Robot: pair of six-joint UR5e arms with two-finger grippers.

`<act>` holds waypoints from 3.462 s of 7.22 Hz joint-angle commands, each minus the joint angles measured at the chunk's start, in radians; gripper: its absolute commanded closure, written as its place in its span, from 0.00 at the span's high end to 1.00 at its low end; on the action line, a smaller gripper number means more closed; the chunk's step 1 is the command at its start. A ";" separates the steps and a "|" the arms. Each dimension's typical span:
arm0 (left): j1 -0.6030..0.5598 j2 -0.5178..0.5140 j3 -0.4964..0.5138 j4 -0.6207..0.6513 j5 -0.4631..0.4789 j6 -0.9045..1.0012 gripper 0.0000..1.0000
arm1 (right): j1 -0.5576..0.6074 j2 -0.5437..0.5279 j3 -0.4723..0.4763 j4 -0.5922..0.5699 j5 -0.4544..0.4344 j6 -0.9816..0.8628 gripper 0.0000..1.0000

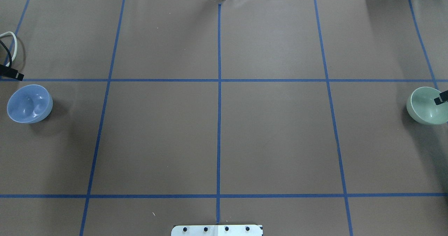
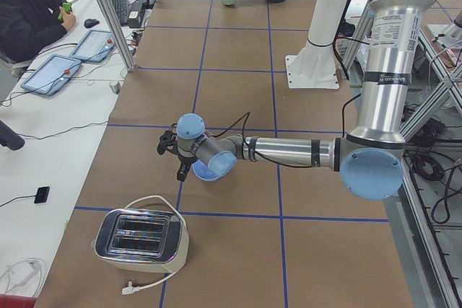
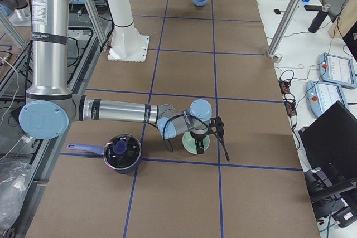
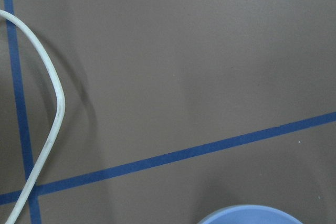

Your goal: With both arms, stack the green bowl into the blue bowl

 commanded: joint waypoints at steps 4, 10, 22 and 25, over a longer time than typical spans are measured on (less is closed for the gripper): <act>0.060 -0.014 0.035 -0.022 0.058 -0.002 0.97 | -0.005 -0.041 -0.050 0.051 -0.043 -0.031 0.99; 0.085 0.020 0.044 -0.039 0.059 0.014 0.97 | -0.008 -0.026 -0.050 0.050 -0.042 -0.019 0.99; 0.114 0.069 0.055 -0.117 0.059 0.001 0.65 | -0.008 0.031 -0.112 0.048 -0.046 -0.019 0.43; 0.116 0.060 0.071 -0.114 0.059 0.003 0.01 | -0.009 0.031 -0.113 0.047 -0.043 -0.019 0.00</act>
